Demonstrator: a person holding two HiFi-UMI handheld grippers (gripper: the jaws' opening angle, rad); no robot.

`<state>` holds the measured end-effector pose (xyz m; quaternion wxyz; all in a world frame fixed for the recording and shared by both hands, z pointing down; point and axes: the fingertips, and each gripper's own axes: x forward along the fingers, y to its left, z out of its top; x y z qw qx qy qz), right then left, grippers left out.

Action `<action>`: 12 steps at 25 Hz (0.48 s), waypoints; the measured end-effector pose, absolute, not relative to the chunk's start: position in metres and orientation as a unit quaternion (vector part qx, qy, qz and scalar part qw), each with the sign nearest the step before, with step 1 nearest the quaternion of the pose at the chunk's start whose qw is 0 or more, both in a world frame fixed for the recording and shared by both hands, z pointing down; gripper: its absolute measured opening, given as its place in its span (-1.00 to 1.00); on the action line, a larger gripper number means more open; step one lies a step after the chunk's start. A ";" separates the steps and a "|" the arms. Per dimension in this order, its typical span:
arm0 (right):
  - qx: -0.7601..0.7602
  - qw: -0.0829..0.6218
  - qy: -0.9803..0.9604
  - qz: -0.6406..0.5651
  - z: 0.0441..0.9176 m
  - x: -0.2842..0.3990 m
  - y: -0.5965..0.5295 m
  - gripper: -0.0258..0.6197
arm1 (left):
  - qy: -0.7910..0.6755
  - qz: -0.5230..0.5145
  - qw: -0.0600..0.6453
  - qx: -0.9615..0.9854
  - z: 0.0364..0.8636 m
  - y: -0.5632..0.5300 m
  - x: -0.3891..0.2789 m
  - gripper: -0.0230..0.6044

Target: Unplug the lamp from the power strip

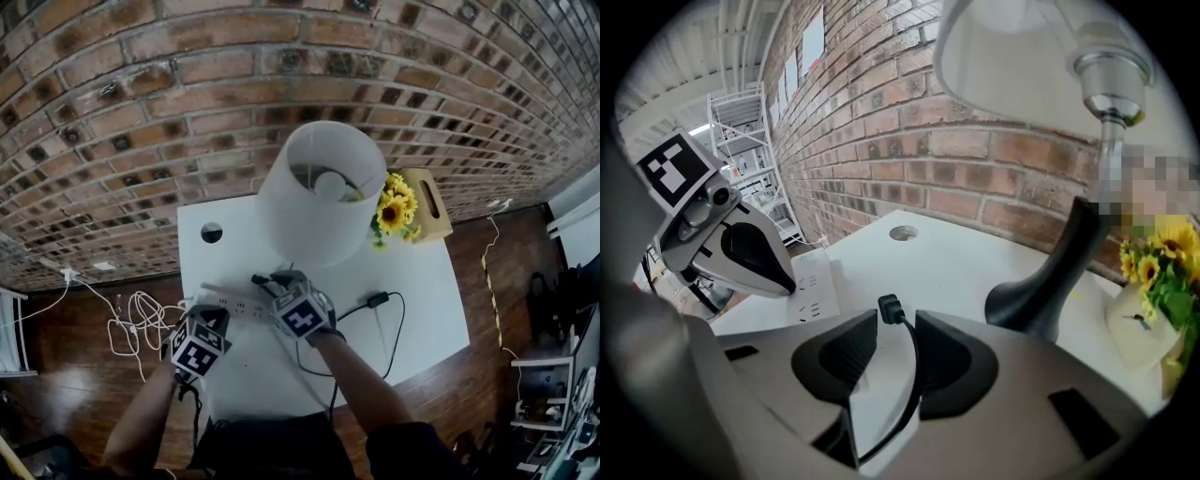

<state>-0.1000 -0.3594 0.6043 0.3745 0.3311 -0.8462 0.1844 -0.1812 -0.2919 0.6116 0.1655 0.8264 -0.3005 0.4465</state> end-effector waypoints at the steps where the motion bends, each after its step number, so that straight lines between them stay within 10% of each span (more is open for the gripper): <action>1: 0.332 0.375 -0.846 0.184 0.603 -0.098 -0.359 -0.50 | -0.300 0.446 0.166 0.827 0.612 -0.292 -0.181 -0.85; 12: 0.340 0.352 -0.848 0.202 0.585 -0.086 -0.360 -0.50 | -0.292 0.447 0.167 0.829 0.612 -0.293 -0.181 -0.85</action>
